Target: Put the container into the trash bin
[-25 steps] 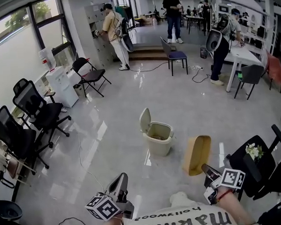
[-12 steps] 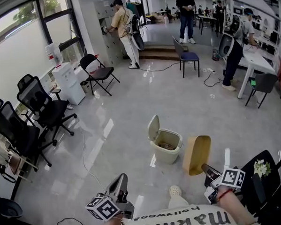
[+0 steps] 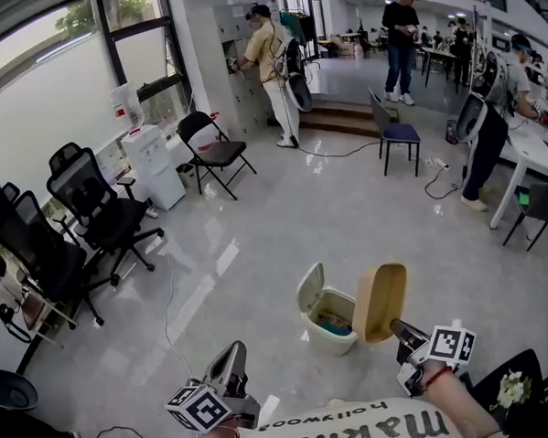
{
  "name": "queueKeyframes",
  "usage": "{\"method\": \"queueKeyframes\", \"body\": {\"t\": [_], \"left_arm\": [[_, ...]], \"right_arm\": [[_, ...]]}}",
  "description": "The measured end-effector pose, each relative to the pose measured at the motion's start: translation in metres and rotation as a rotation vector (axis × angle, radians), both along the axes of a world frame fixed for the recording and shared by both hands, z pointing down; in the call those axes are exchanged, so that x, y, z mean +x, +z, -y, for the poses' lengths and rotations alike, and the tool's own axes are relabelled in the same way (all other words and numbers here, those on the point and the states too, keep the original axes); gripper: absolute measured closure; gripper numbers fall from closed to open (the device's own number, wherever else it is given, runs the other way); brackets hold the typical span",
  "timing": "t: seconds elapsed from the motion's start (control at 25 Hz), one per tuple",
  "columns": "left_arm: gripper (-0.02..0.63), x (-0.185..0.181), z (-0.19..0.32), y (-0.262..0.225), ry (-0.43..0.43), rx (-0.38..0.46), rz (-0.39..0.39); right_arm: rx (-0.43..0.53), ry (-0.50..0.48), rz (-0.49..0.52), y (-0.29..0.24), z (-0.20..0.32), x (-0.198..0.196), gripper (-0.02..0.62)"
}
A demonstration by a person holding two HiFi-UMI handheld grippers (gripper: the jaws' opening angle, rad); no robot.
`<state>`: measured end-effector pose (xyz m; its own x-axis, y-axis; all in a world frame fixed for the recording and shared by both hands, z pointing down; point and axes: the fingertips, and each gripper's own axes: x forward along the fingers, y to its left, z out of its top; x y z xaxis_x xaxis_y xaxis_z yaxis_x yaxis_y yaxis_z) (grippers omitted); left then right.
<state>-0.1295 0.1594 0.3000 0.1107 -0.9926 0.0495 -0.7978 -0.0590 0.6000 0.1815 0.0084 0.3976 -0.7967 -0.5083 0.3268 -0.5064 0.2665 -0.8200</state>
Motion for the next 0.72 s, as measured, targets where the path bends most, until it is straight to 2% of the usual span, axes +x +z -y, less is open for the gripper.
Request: {"method": "queueKeyframes", "body": {"t": [0.32, 0.72], "left_arm": [[0.614, -0.002, 0.06, 0.009, -0.05, -0.008, 0.022], [0.614, -0.003, 0.098, 0.034, -0.038, -0.11, 0.011]], "right_arm": [[0.02, -0.092, 0.033, 0.017, 0.084, -0.021, 0.575], [-0.09, -0.107, 0.015, 0.062, 0.108, -0.031, 0.577]]}}
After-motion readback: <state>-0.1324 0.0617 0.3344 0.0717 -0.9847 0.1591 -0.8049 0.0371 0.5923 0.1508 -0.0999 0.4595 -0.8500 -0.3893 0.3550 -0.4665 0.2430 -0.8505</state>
